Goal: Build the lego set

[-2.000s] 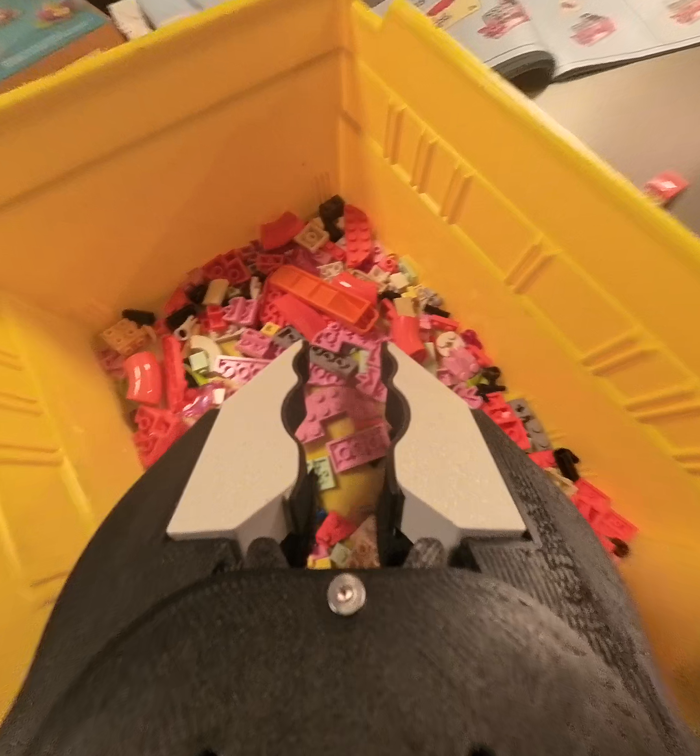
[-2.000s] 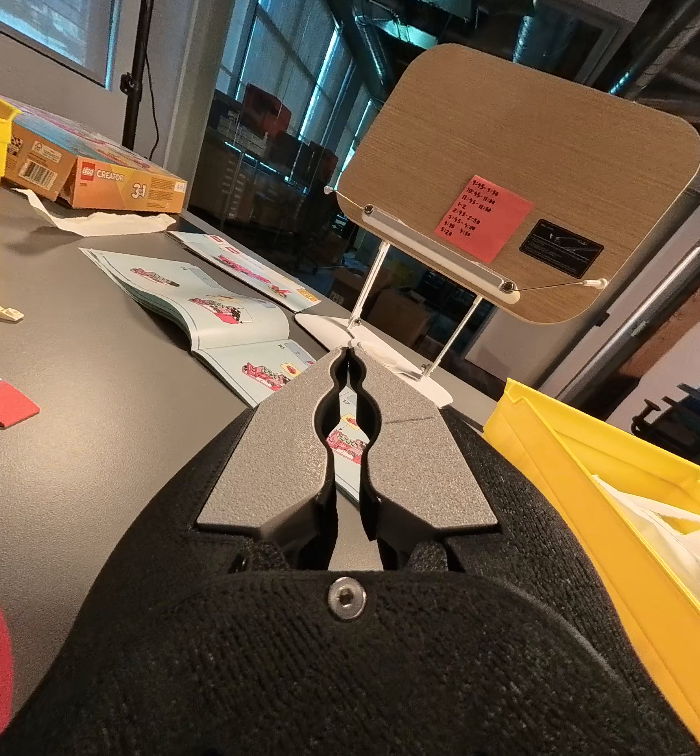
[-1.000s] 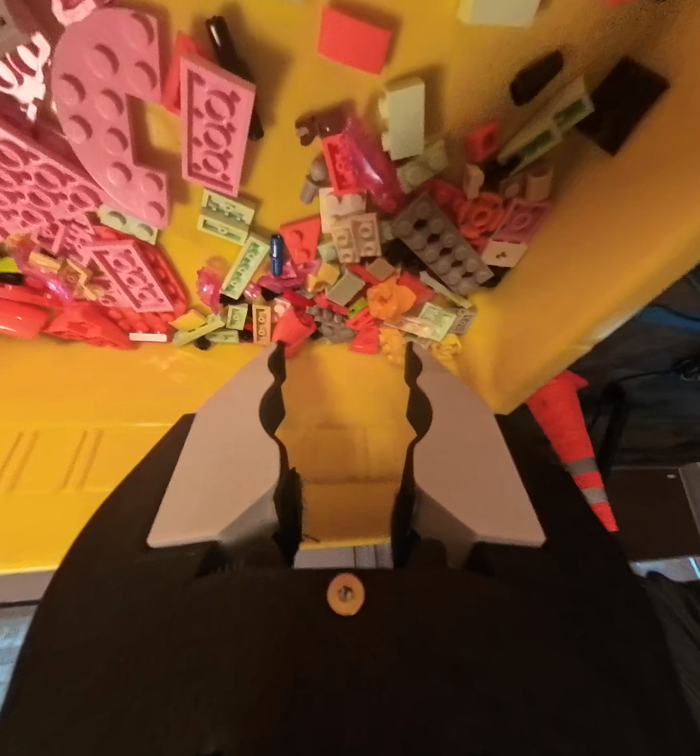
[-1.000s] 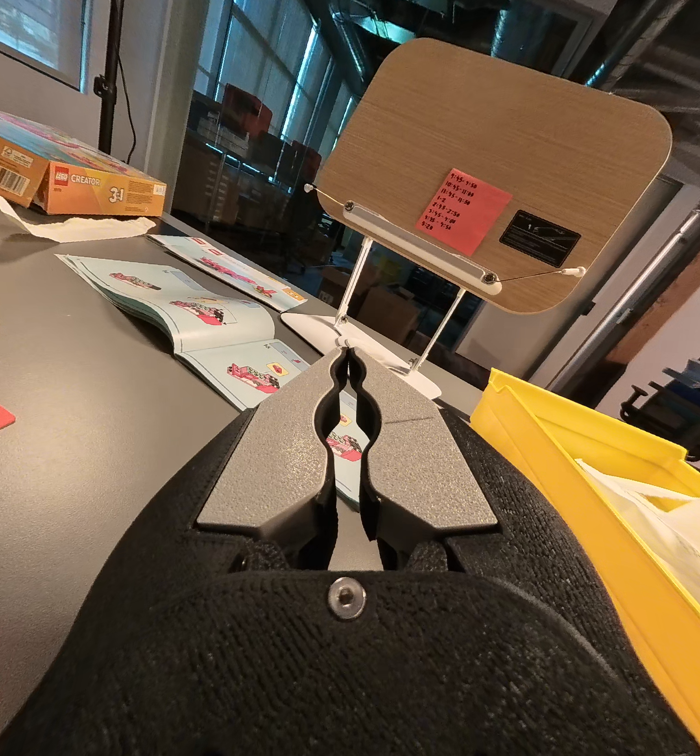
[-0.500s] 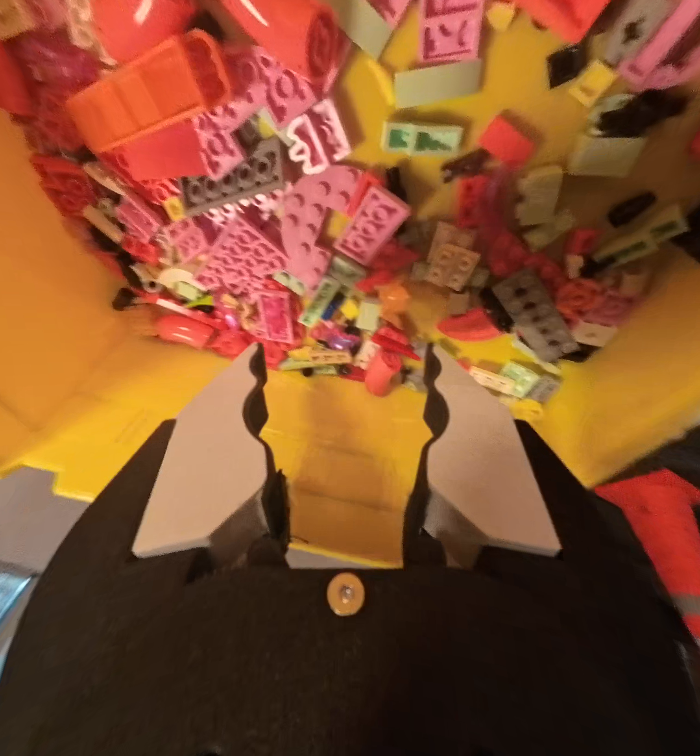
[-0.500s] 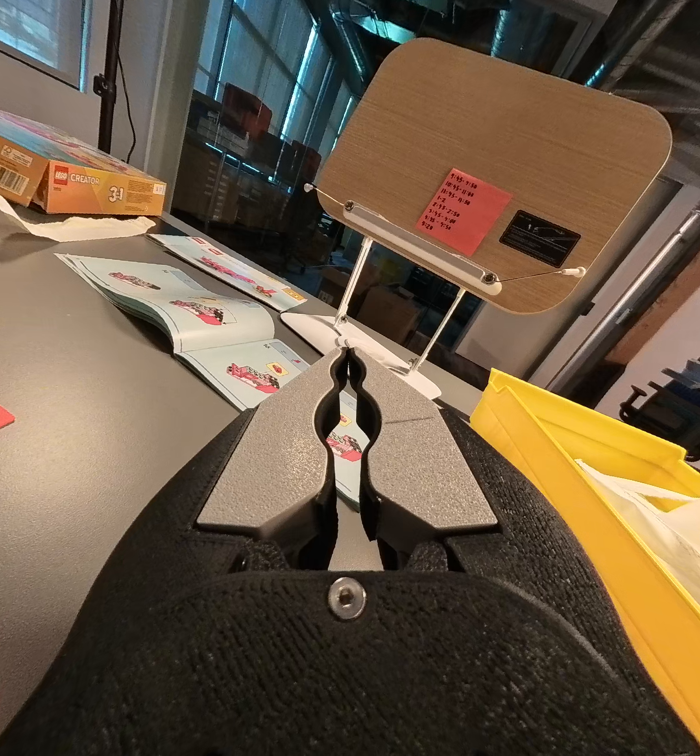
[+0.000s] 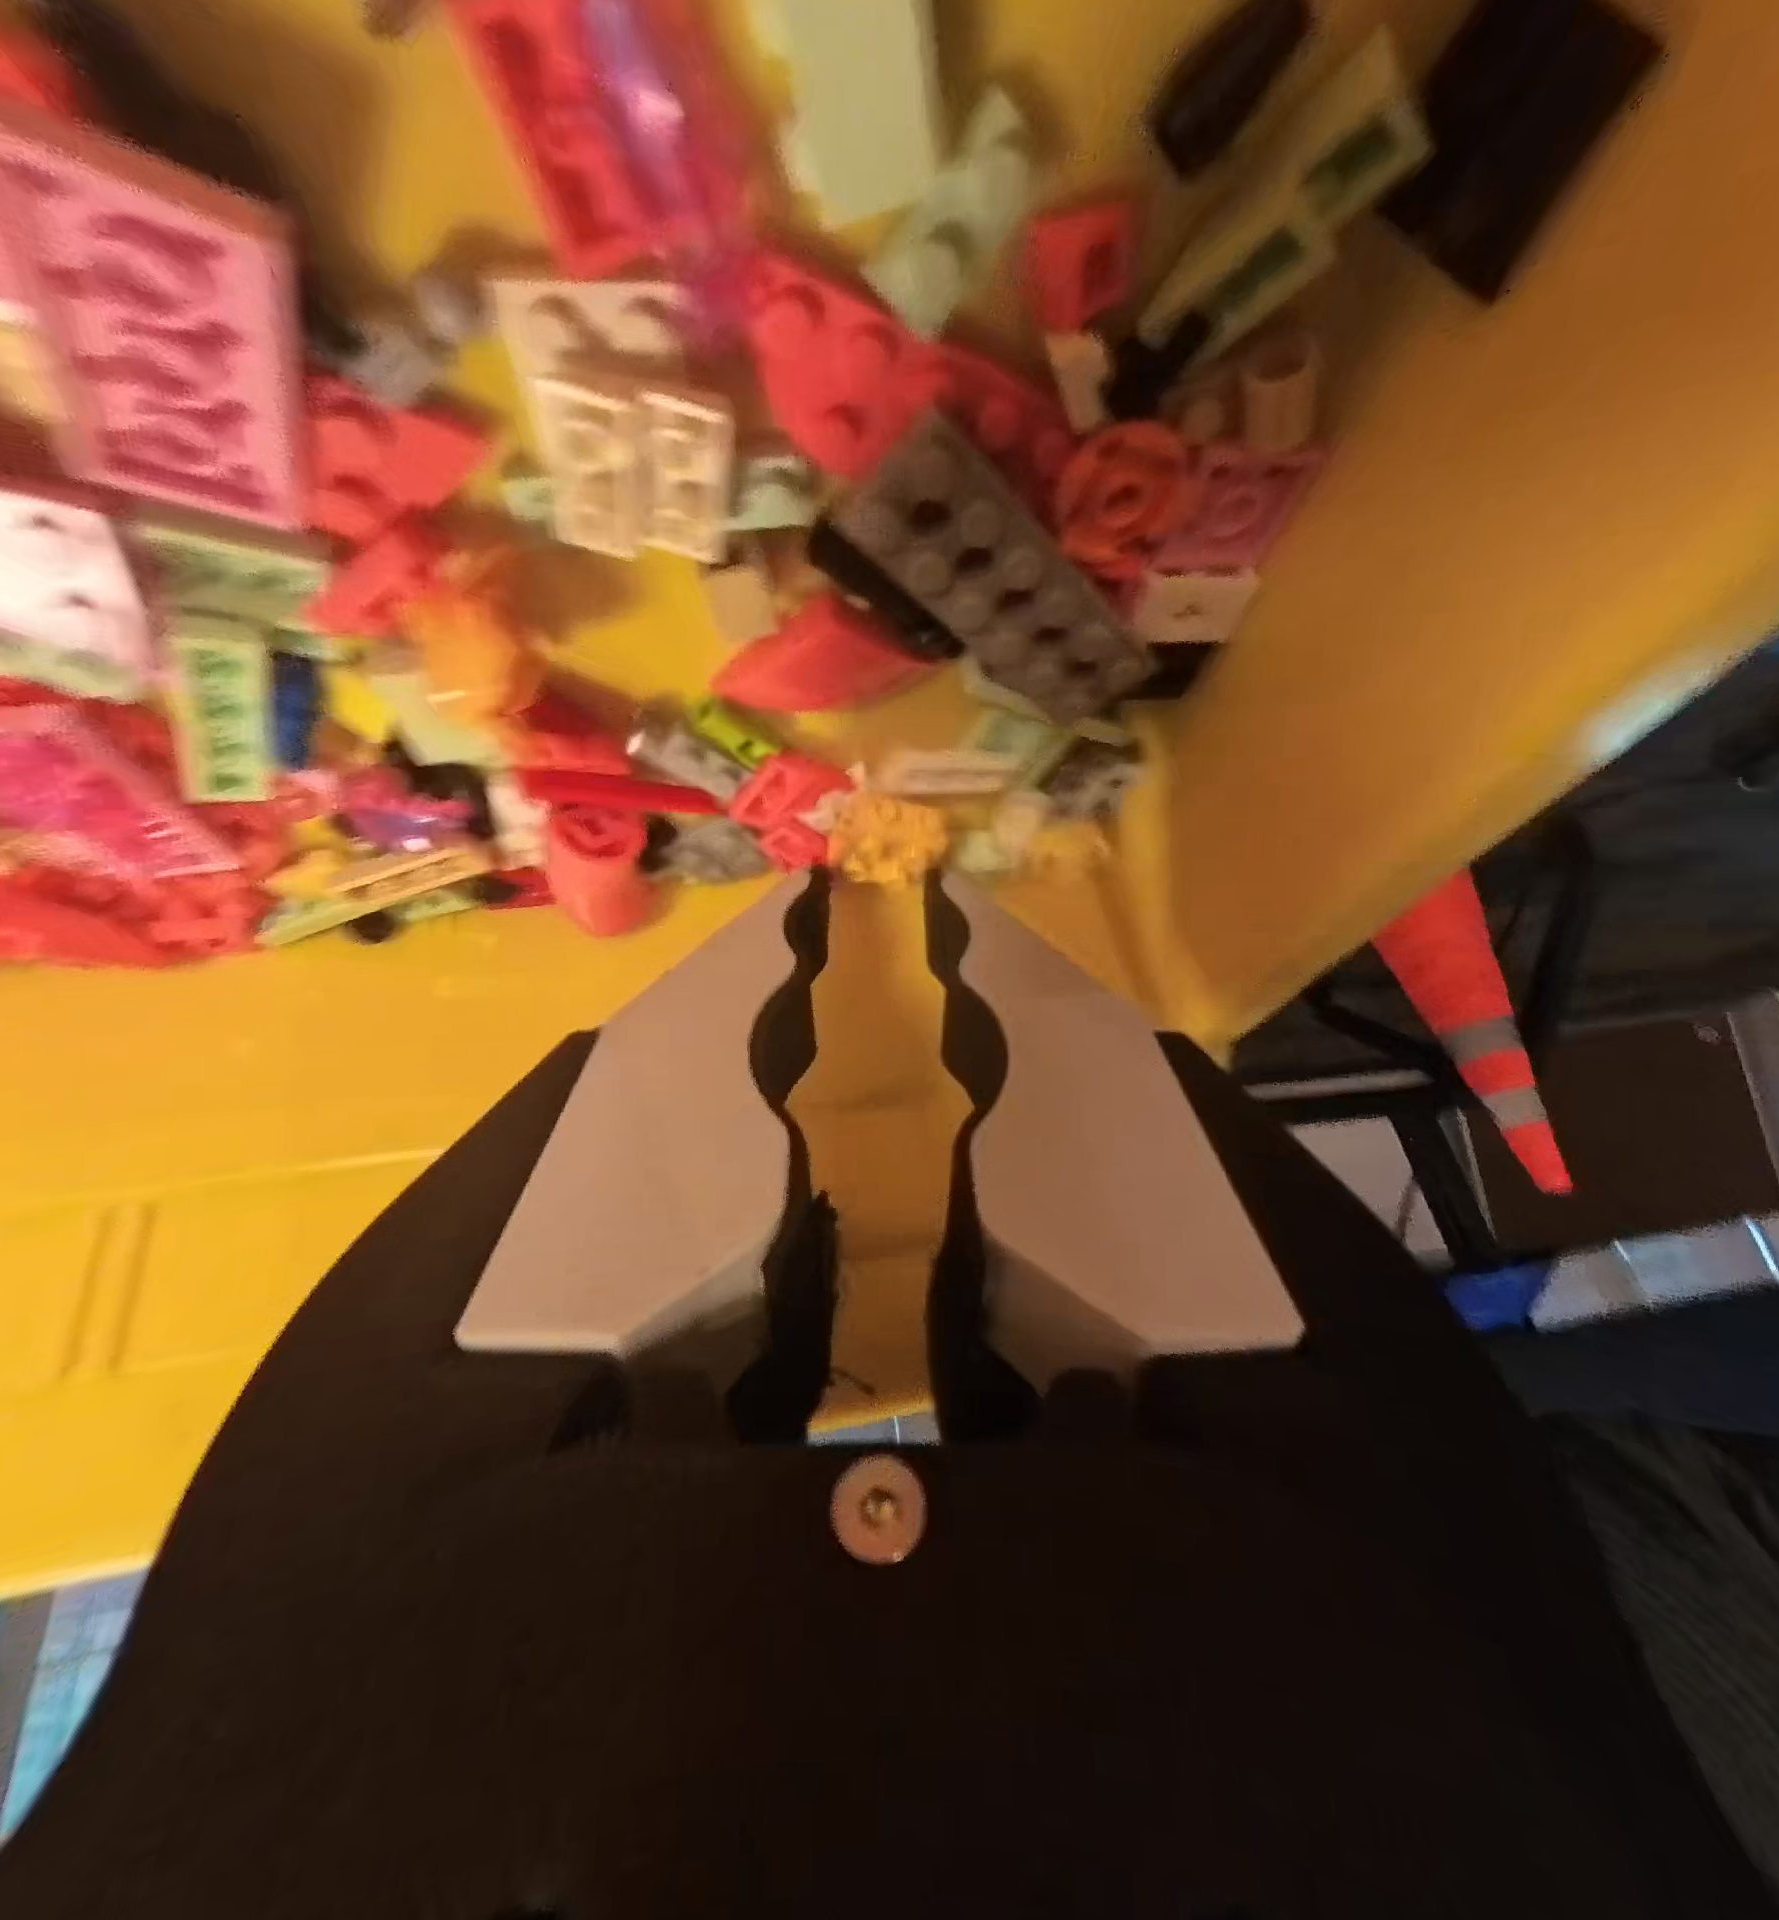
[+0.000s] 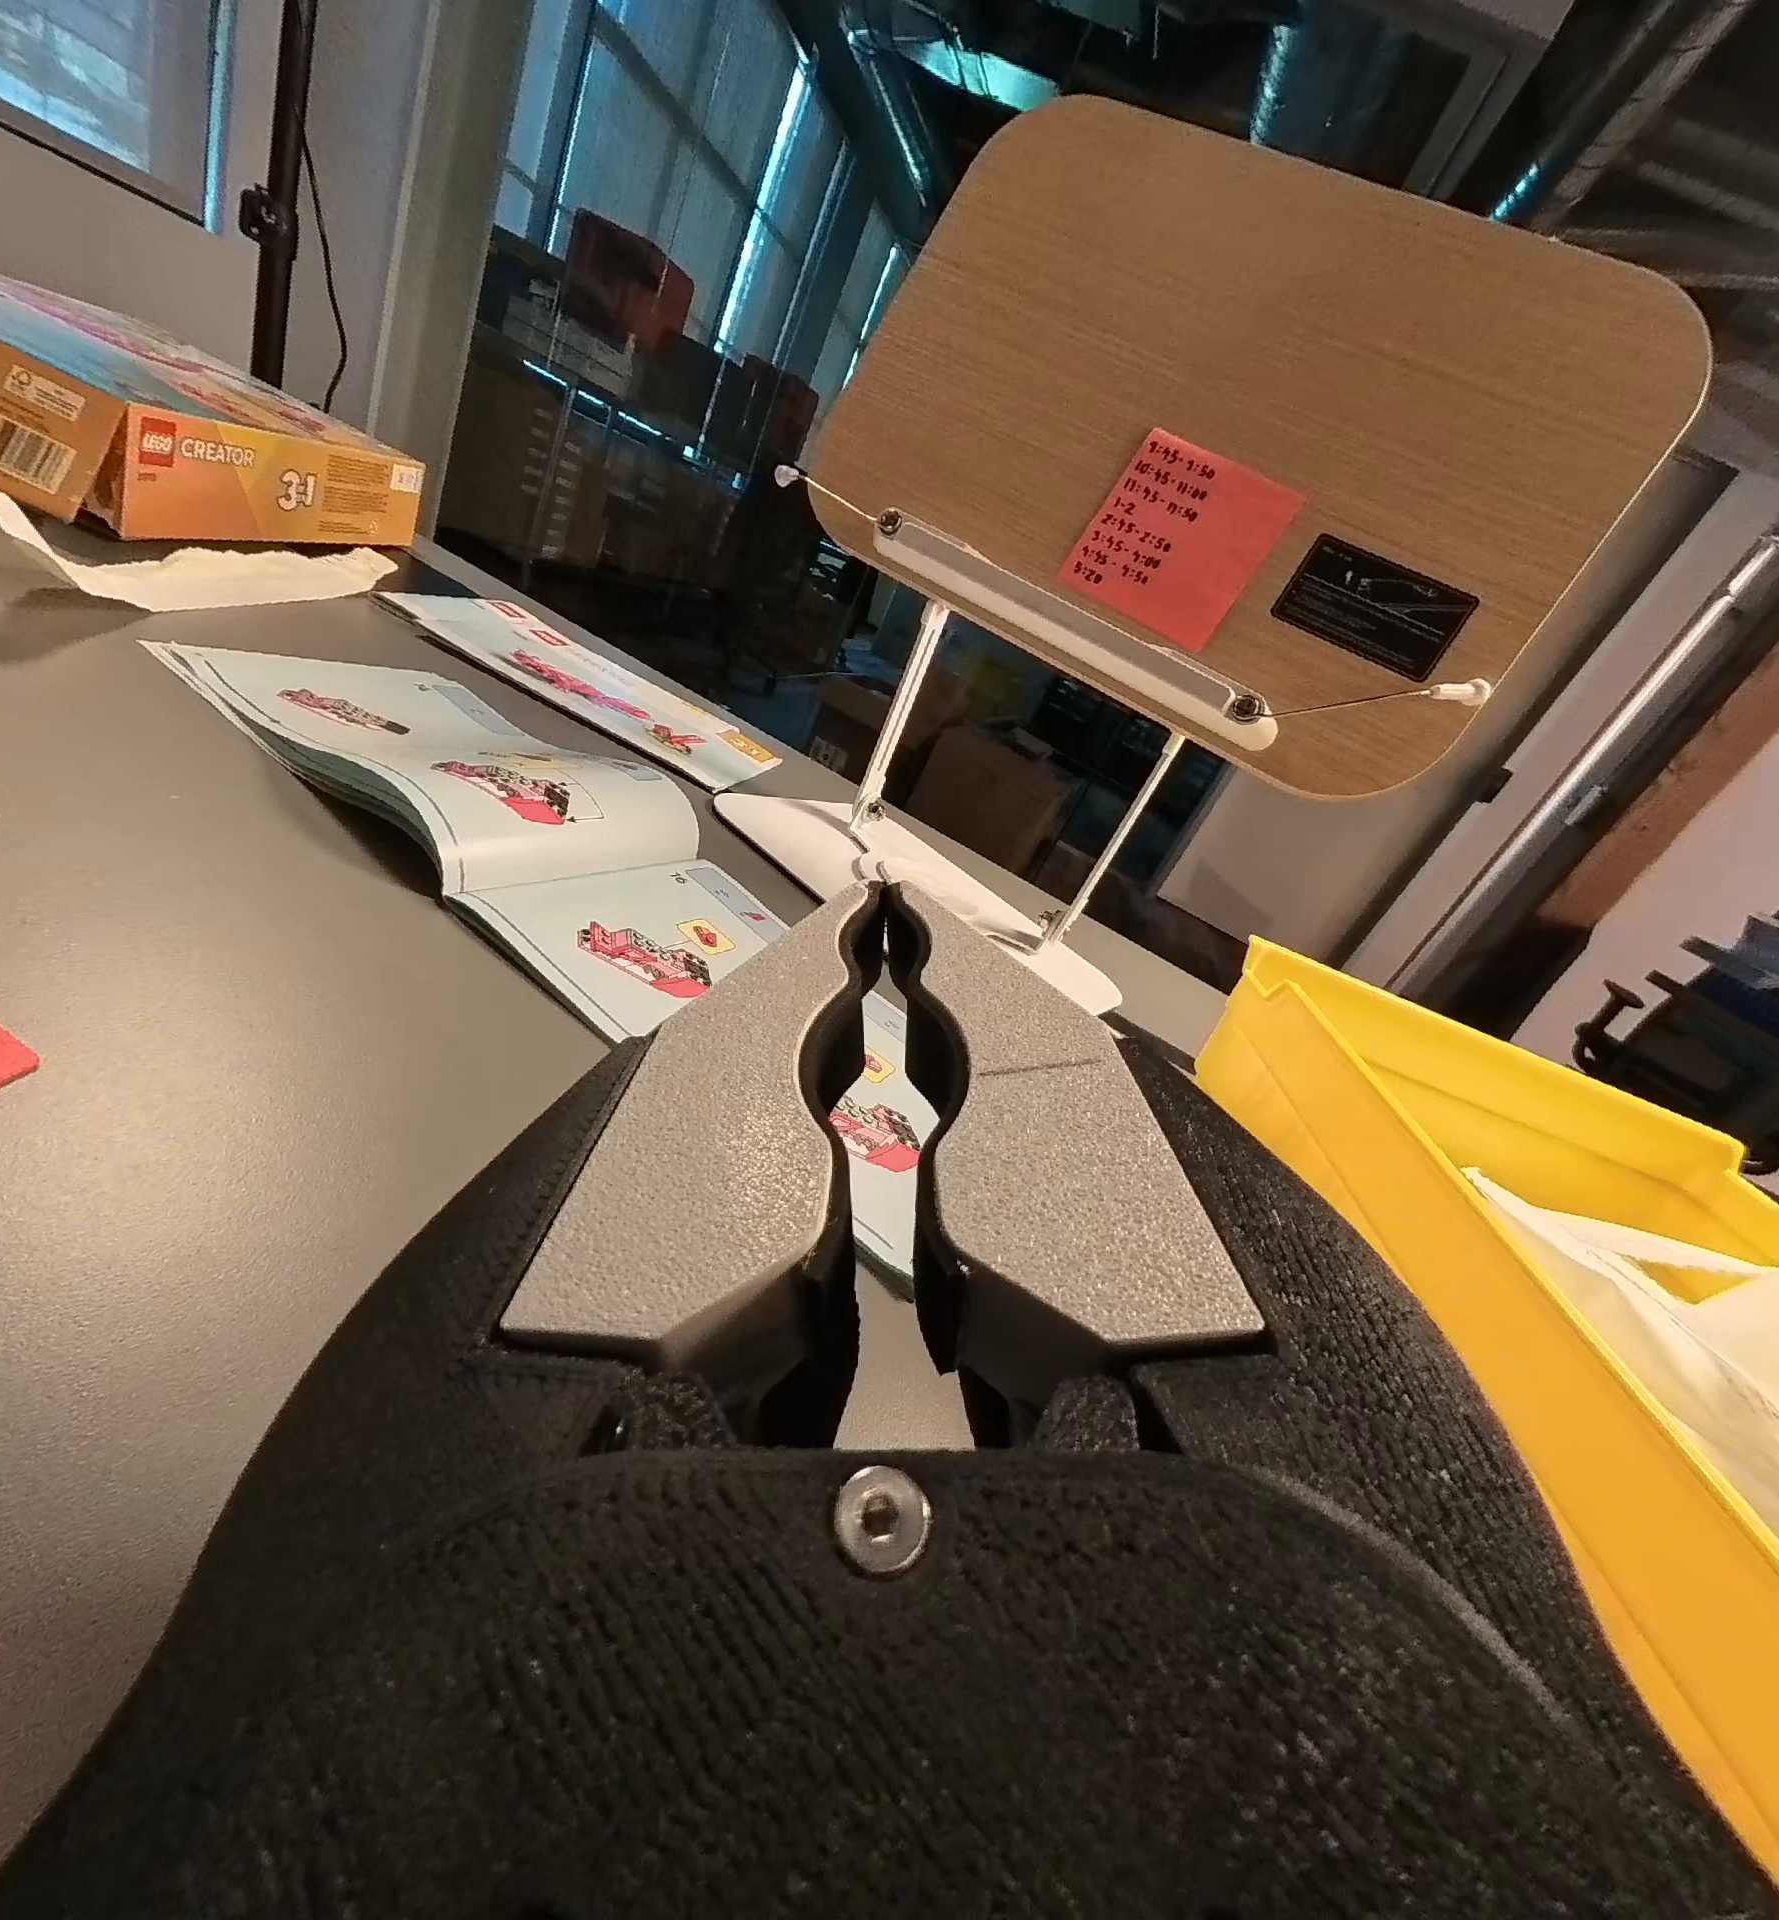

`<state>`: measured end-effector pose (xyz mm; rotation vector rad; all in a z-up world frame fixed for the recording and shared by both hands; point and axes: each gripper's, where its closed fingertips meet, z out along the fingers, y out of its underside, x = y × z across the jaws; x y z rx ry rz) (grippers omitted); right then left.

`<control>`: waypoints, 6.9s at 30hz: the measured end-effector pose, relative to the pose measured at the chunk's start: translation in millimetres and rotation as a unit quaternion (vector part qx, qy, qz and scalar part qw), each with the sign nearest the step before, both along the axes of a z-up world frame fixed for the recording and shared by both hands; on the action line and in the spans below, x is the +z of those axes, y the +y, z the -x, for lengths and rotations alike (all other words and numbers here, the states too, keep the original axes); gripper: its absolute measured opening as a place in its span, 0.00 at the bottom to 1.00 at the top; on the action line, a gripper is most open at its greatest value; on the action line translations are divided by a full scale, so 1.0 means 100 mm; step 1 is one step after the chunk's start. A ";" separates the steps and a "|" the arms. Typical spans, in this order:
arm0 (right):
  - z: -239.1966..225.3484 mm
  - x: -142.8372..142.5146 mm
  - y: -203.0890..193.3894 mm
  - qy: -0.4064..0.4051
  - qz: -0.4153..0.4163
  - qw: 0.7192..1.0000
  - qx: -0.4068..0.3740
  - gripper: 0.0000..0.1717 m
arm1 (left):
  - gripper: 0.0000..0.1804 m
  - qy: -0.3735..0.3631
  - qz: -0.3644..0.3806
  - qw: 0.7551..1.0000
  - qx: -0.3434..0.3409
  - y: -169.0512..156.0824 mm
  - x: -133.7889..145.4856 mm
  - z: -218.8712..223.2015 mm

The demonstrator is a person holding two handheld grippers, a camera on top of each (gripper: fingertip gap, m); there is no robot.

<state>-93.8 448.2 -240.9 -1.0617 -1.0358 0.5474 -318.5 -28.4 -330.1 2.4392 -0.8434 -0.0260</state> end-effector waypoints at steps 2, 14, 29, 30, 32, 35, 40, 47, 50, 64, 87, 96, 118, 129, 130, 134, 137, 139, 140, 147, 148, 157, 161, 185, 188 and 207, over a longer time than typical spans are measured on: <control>0.00 0.00 0.00 0.000 0.000 1.000 0.000 0.00 | 0.09 0.006 -0.041 0.999 0.003 0.14 -0.01 0.06; 0.00 0.00 -0.01 -0.001 -0.001 1.000 0.000 0.00 | 0.24 0.026 -0.210 0.977 0.029 0.66 0.07 0.21; 0.00 0.00 0.00 0.000 -0.001 1.000 -0.002 0.00 | 0.62 -0.084 -0.191 0.977 0.048 0.62 0.02 -0.31; 0.00 0.00 0.00 0.003 0.000 1.000 -0.004 0.00 | 0.64 -0.082 -0.193 0.977 0.048 0.63 0.00 -0.32; -0.02 0.01 0.02 0.008 0.004 1.000 -0.006 0.00 | 0.70 -0.052 -0.187 0.980 0.035 0.62 -0.04 -0.25; -0.03 0.02 0.03 0.012 0.007 1.000 -0.007 0.00 | 0.75 -0.007 -0.186 0.983 0.004 0.61 -0.13 -0.16; -0.01 0.01 0.01 0.006 0.003 1.000 -0.006 0.00 | 0.79 0.005 -0.198 0.980 -0.010 0.68 -0.21 -0.15; -0.01 0.01 0.01 0.007 0.004 1.000 -0.005 0.00 | 0.77 0.047 -0.254 0.966 0.000 0.89 -0.10 0.12; -0.01 0.01 0.01 0.005 0.002 1.000 -0.004 0.00 | 0.74 -0.052 -0.314 0.948 0.015 1.14 0.02 -0.20; -0.01 0.01 0.02 0.008 0.004 1.000 -0.006 0.00 | 0.83 -0.089 -0.350 0.933 0.003 1.49 -0.20 -0.68; -0.01 0.01 0.02 0.008 0.006 1.000 -0.004 0.00 | 0.38 0.035 -0.456 0.854 0.249 1.76 0.38 0.72; -0.01 0.01 0.01 0.008 0.006 1.000 -0.003 0.00 | 0.00 -0.025 -0.441 0.878 0.185 2.14 0.10 0.52; 0.03 0.00 -0.03 0.001 0.001 1.000 0.006 0.00 | 0.00 0.121 -0.367 0.894 0.226 1.59 0.25 0.88; 0.04 0.00 -0.06 -0.003 -0.004 1.000 0.012 0.00 | 0.00 0.175 -0.224 0.936 0.209 1.40 -0.07 1.24; 0.05 -0.01 -0.06 -0.005 -0.005 1.000 0.013 0.00 | 0.00 0.157 -0.217 0.938 0.221 1.39 -0.10 1.19; 0.06 -0.01 -0.07 -0.006 -0.005 1.000 0.016 0.00 | 0.00 0.016 -0.232 0.930 0.285 1.55 -0.12 0.80; 0.06 -0.01 -0.07 -0.006 -0.005 1.000 0.016 0.00 | 0.00 -0.023 -0.281 0.902 0.328 1.74 0.05 0.78; 0.06 -0.01 -0.08 -0.007 -0.006 1.000 0.017 0.00 | 0.00 0.070 -0.303 0.900 0.306 1.71 0.16 1.13; 0.06 -0.01 -0.08 -0.007 -0.006 1.000 0.017 0.00 | 0.00 0.110 -0.298 0.901 0.294 1.66 0.20 1.27; 0.06 -0.01 -0.08 -0.007 -0.006 1.000 0.018 0.00 | 0.00 0.215 -0.164 0.934 0.233 1.24 0.11 1.43; 0.06 -0.01 -0.08 -0.007 -0.007 1.000 0.018 0.00 | 0.00 0.210 -0.158 0.937 0.230 1.23 0.07 1.41; 0.06 -0.01 -0.08 -0.007 -0.007 1.000 0.019 0.00 | 0.00 0.182 -0.166 0.935 0.254 1.26 0.02 1.32; 0.06 -0.01 -0.09 -0.007 -0.008 1.000 0.019 0.00 | 0.00 0.075 -0.246 0.920 0.296 1.56 0.04 1.08; 0.06 -0.01 -0.10 -0.007 -0.009 1.000 0.021 0.00 | 0.16 0.078 -0.177 0.935 0.296 1.33 0.04 1.01; 0.07 -0.01 -0.09 -0.008 -0.008 1.000 0.021 0.00 | 0.17 0.043 -0.139 0.935 0.323 1.21 0.09 0.79; 0.07 -0.01 -0.09 -0.008 -0.008 1.000 0.020 0.00 | 0.24 -0.140 -0.083 0.917 0.364 1.14 0.05 -0.15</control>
